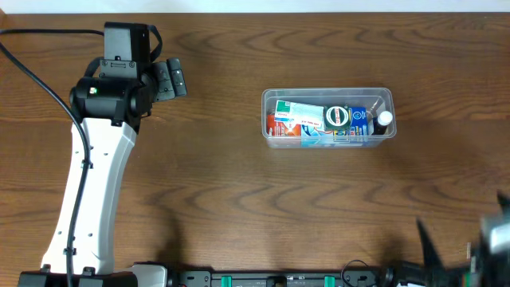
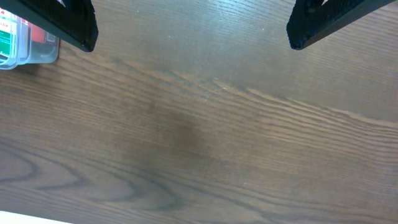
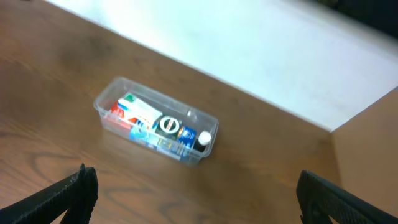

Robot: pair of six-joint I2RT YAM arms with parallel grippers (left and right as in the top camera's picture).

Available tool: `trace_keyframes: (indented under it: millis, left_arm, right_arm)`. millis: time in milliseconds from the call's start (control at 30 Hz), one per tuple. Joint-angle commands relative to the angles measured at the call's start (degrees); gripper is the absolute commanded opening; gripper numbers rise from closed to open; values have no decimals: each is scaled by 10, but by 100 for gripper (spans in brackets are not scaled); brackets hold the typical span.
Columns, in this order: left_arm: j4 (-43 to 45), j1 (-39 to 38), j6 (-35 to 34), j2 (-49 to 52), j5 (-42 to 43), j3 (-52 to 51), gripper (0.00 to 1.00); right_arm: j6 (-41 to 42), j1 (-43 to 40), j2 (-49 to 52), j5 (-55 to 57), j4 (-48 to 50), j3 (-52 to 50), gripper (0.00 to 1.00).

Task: Pack container

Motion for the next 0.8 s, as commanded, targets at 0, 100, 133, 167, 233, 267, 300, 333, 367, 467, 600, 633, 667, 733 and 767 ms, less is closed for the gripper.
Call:
trace_keyframes:
  millis: [0,100,133,167,233,267,300,333,367,467,600,633,667,733,767]
  left_arm:
    - [-1,1,-9,1,-7,0,98]
    - [-1,1,-9,1,-7,0,98]
    - [-1,1,-9,1,-7,0,98]
    - [-1,1,-9,1,-7,0,98]
    - [-1,1,-9,1,-7,0,98]
    - [-1,1,-9,1,-7,0,98]
    - [-1,1,-9,1,-7,0,98]
    - [-1,1,-9,1,-7,0,98]
    - [-1,1,-9,1,-7,0,98]
    - [-1,1,-9,1,-7,0,98]
    - [-1,1,-9,1,-7,0,98]
    - [-1,1,-9,1,-7,0,98]
    - [-1,1,-9,1,-7,0,98]
    - [-1,1,-9,1,-7,0,98]
    - [-1,1,-9,1,-7,0,98]
  right_arm:
    - [12,-4,-52,-10,-7,-1,99]
    - [12,-4,-103,-10,-17,-1,99]
    - [7,-4,-119,-7,-21,0,99]
    - [-12,-4,-134,4,-21,0,99]
    - [-40,-4,-158,9,-30,-1,99]
    - [-57,-4,-166,9,-40,-1,99]
    - [-70,-4,-172,6,-48,-1,99]
    - [-79,-4,-177,0,-55,-1,99]
    - [-80,-3,-181,-8,-56,-3,99]
    - [-78,11,-198,-35,-41,-32,99]
    - [-56,48,-254,-58,45,-134,99]
    - [-37,59,-278,-57,84,-175,99]
    - [-24,68,-301,-55,123,-218,99]
    - [-1,76,-339,-53,195,-299,99]
    - [14,78,-356,-52,233,-342,99]
